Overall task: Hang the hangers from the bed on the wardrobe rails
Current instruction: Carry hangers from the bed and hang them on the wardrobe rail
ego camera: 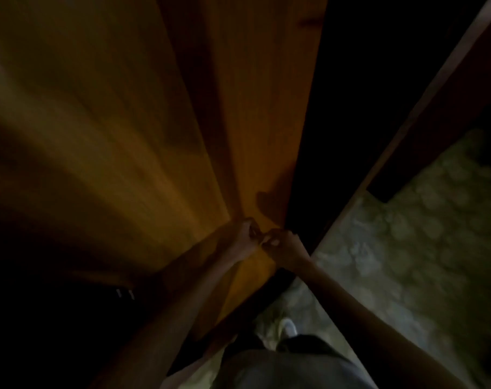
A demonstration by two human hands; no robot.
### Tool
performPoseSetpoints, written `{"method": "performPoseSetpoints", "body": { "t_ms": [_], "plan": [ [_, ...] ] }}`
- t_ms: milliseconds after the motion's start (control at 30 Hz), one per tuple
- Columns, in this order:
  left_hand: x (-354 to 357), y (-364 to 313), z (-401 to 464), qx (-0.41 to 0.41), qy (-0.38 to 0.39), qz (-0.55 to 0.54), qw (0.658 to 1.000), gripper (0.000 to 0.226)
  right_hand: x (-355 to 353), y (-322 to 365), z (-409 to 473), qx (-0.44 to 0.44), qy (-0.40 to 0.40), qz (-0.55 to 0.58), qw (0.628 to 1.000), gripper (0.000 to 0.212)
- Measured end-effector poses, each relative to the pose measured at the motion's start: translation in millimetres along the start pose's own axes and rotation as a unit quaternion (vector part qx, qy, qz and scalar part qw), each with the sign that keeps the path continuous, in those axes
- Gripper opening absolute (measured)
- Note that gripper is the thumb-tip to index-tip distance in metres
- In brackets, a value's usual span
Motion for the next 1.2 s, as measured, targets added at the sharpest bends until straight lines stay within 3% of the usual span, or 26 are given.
{"method": "performPoseSetpoints", "body": {
  "t_ms": [100, 233, 367, 500, 700, 800, 900, 1000, 1067, 1200],
  "plan": [
    [60.0, 46.6, 2.3, -0.042, 0.120, -0.001, 0.992, 0.026, 32.1, -51.4, 1.8, 0.098, 0.016, 0.017, 0.995, 0.021],
    [112.9, 71.9, -8.8, -0.017, 0.240, 0.072, 0.968, 0.021, 79.4, -125.5, -10.8, 0.230, -0.005, 0.070, 0.971, 0.024],
    [161.6, 87.8, -26.1, 0.015, 0.340, 0.122, 0.932, 0.008, 125.7, -186.1, -45.1, 0.331, -0.031, 0.151, 0.931, 0.021],
    [209.2, 98.7, -53.0, 0.015, 0.416, 0.141, 0.898, 0.017, 170.3, -236.5, -99.4, 0.408, -0.065, 0.231, 0.881, 0.017],
    [275.6, 102.5, -107.6, 0.001, 0.498, 0.170, 0.850, 0.021, 267.4, -306.2, -211.2, 0.515, -0.101, 0.379, 0.762, 0.020],
    [313.2, 85.2, -145.8, 0.049, 0.554, 0.222, 0.801, 0.021, 328.5, -335.7, -277.3, 0.562, -0.121, 0.465, 0.673, 0.022],
    [355.5, 53.7, -190.8, 0.106, 0.609, 0.273, 0.737, 0.021, 384.5, -345.5, -344.6, 0.590, -0.165, 0.557, 0.561, 0.018],
    [397.5, 24.1, -232.4, 0.146, 0.632, 0.303, 0.698, 0.021, 435.4, -343.0, -390.6, 0.595, -0.196, 0.616, 0.478, 0.018],
    [427.7, 0.2, -267.9, 0.178, 0.643, 0.322, 0.672, 0.019, 468.5, -344.0, -419.5, 0.600, -0.194, 0.641, 0.437, 0.018],
    [474.3, -40.7, -313.9, 0.238, 0.644, 0.353, 0.636, 0.017, 505.9, -352.5, -447.7, 0.597, -0.179, 0.674, 0.397, 0.022]
  ]
}}
Point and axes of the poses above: each hand's wrist, its own z-axis towards the middle knuckle, its own x-axis out of the palm, y = z × x, the point moved 5 cm from there along z, towards the middle knuckle, and after that the axes turned 12 degrees about x, right-handed, at the moved point
